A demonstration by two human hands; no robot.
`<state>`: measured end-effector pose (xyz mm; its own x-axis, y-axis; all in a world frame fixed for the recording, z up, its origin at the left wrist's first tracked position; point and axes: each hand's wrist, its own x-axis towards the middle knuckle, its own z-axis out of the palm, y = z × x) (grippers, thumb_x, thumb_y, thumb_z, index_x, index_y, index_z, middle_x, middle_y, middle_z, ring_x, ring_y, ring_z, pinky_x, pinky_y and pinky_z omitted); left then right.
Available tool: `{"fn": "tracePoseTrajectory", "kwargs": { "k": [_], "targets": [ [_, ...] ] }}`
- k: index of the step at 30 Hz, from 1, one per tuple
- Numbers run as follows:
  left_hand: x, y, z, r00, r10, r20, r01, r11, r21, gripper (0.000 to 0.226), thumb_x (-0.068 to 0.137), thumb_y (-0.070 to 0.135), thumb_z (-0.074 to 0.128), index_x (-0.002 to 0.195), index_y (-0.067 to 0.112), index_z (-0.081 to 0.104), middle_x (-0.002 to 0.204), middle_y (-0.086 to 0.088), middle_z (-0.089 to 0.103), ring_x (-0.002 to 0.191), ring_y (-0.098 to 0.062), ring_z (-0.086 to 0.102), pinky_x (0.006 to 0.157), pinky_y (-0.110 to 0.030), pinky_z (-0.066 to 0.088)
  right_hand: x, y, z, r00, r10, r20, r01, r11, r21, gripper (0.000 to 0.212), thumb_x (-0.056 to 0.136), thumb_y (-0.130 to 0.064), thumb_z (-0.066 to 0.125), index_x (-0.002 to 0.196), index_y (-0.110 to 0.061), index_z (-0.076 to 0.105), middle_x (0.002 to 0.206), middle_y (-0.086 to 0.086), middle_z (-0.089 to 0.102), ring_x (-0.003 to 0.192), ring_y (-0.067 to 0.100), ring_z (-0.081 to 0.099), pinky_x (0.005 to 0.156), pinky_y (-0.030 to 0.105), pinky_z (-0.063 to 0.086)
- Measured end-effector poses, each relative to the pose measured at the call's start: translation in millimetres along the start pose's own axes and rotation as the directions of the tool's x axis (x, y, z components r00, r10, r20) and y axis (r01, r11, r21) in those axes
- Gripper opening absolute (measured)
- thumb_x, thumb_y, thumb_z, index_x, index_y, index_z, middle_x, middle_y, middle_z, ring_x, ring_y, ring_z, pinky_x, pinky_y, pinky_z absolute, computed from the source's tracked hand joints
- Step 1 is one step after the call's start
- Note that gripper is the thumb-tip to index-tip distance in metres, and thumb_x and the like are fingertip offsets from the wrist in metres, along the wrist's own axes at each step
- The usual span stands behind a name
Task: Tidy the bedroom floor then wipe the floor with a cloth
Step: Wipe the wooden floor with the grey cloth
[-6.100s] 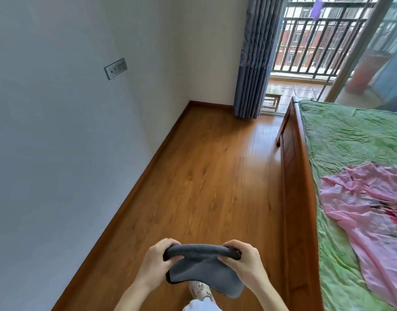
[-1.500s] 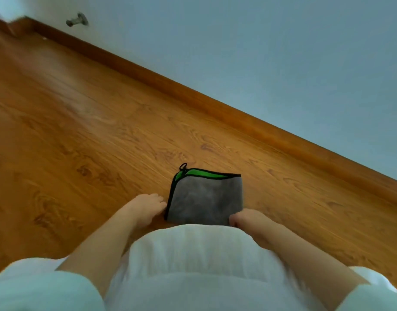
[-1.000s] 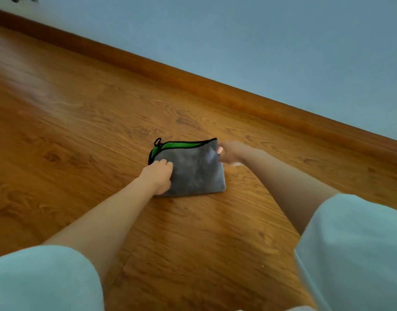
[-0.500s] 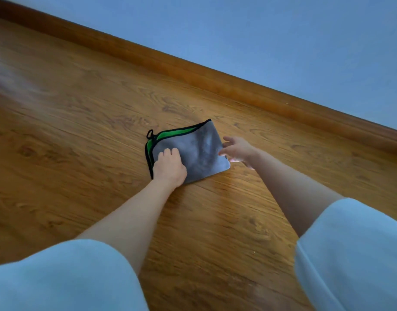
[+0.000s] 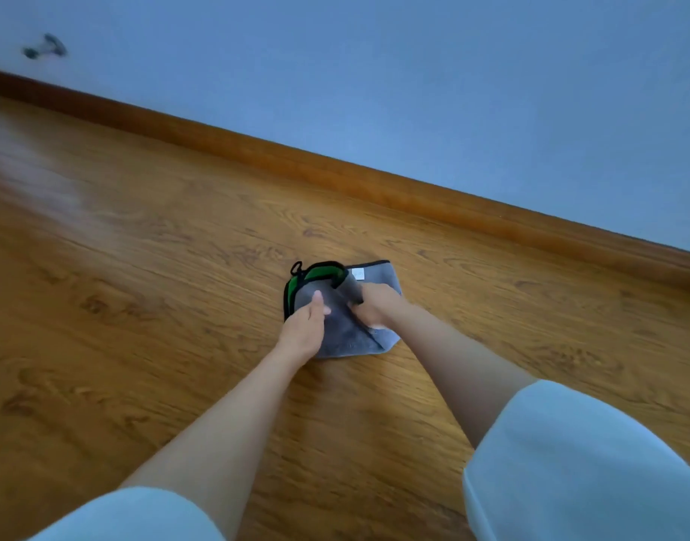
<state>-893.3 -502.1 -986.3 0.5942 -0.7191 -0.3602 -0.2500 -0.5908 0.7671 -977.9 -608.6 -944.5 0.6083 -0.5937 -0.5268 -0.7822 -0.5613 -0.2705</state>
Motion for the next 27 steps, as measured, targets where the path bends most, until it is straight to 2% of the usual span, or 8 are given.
{"fn": "tracePoseTrajectory", "kwargs": {
  "k": [3, 5, 8, 12, 16, 20, 23, 27],
  "targets": [
    [-11, 5, -8, 0.985, -0.168, -0.041, 0.156, 0.964, -0.214, 0.084, 0.09, 0.066, 0.004, 0.117, 0.012, 0.062, 0.128, -0.008, 0.057, 0.122, -0.029, 0.047, 0.105, -0.037, 0.032, -14, -18, 7, 0.997, -0.053, -0.046, 0.053, 0.999, -0.011, 0.034, 0.099, -0.021, 0.037, 0.128, -0.006, 0.045, 0.126, 0.018, 0.055, 0.11, 0.033, 0.054, 0.081, 0.034, 0.04],
    [-15, 7, -13, 0.968, -0.249, 0.021, 0.237, 0.889, -0.392, 0.114, 0.064, 0.093, 0.008, 0.131, 0.013, 0.053, 0.136, -0.007, 0.052, 0.127, -0.028, 0.045, 0.11, -0.041, 0.03, -20, -30, 18, 0.996, -0.086, -0.035, 0.085, 0.996, -0.007, 0.036, 0.098, -0.022, 0.038, 0.131, -0.007, 0.041, 0.127, 0.02, 0.053, 0.112, 0.035, 0.052, 0.085, 0.037, 0.042],
    [-27, 20, -24, 0.95, -0.292, 0.113, 0.298, 0.733, -0.611, 0.089, 0.083, 0.072, 0.036, 0.146, 0.01, 0.03, 0.147, -0.011, 0.037, 0.134, -0.031, 0.036, 0.112, -0.046, 0.028, -29, -46, 34, 0.981, -0.152, 0.12, 0.136, 0.982, 0.131, 0.05, 0.096, -0.021, 0.046, 0.143, -0.015, 0.03, 0.135, 0.016, 0.048, 0.118, 0.034, 0.049, 0.092, 0.037, 0.043],
    [-40, 0, -35, 0.902, -0.409, -0.141, 0.341, 0.872, -0.351, 0.058, 0.092, 0.013, 0.054, 0.144, 0.007, 0.028, 0.145, -0.018, 0.037, 0.132, -0.035, 0.037, 0.105, -0.044, 0.035, -37, -58, 46, 0.872, -0.195, 0.45, 0.055, 0.951, 0.305, 0.076, 0.087, -0.01, 0.06, 0.148, -0.03, 0.02, 0.148, 0.008, 0.031, 0.128, 0.028, 0.041, 0.092, 0.031, 0.049],
    [-50, -39, -44, 0.787, -0.529, -0.318, 0.357, 0.81, -0.465, 0.041, 0.093, 0.005, 0.049, 0.134, 0.007, 0.046, 0.132, -0.017, 0.053, 0.122, -0.036, 0.049, 0.101, -0.048, 0.043, -35, -59, 33, 0.889, -0.239, 0.391, 0.059, 0.905, 0.421, 0.061, 0.087, 0.003, 0.05, 0.138, -0.03, 0.044, 0.144, 0.009, 0.039, 0.125, 0.029, 0.045, 0.093, 0.033, 0.049],
    [-59, -53, -75, 0.816, -0.345, -0.464, 0.238, 0.932, -0.274, 0.035, 0.095, 0.007, 0.047, 0.129, 0.009, 0.05, 0.128, -0.015, 0.056, 0.119, -0.035, 0.051, 0.098, -0.045, 0.042, -33, -50, 26, 0.957, -0.211, 0.199, 0.207, 0.977, 0.044, 0.073, 0.09, 0.002, 0.043, 0.148, -0.035, 0.019, 0.154, 0.008, 0.022, 0.114, 0.027, 0.051, 0.077, 0.03, 0.048],
    [-64, -75, -109, 0.824, -0.198, -0.531, 0.229, 0.973, -0.008, 0.036, 0.095, 0.007, 0.048, 0.13, 0.008, 0.044, 0.126, -0.017, 0.056, 0.116, -0.037, 0.052, 0.093, -0.043, 0.043, -33, -46, 37, 0.958, -0.205, 0.201, 0.23, 0.967, -0.112, 0.086, 0.09, 0.0, 0.048, 0.148, -0.041, 0.0, 0.159, 0.003, -0.004, 0.14, 0.032, 0.024, 0.096, 0.038, 0.044],
    [-74, -107, -122, 0.696, -0.175, -0.696, 0.405, 0.897, 0.179, 0.057, 0.091, 0.01, 0.056, 0.141, 0.006, 0.031, 0.142, -0.019, 0.04, 0.13, -0.036, 0.039, 0.104, -0.048, 0.036, -31, -49, 54, 0.956, -0.255, 0.142, 0.284, 0.925, -0.251, 0.082, 0.094, -0.019, 0.051, 0.148, -0.038, -0.009, 0.158, 0.007, -0.011, 0.144, 0.032, 0.007, 0.109, 0.045, 0.032]
  ]
}}
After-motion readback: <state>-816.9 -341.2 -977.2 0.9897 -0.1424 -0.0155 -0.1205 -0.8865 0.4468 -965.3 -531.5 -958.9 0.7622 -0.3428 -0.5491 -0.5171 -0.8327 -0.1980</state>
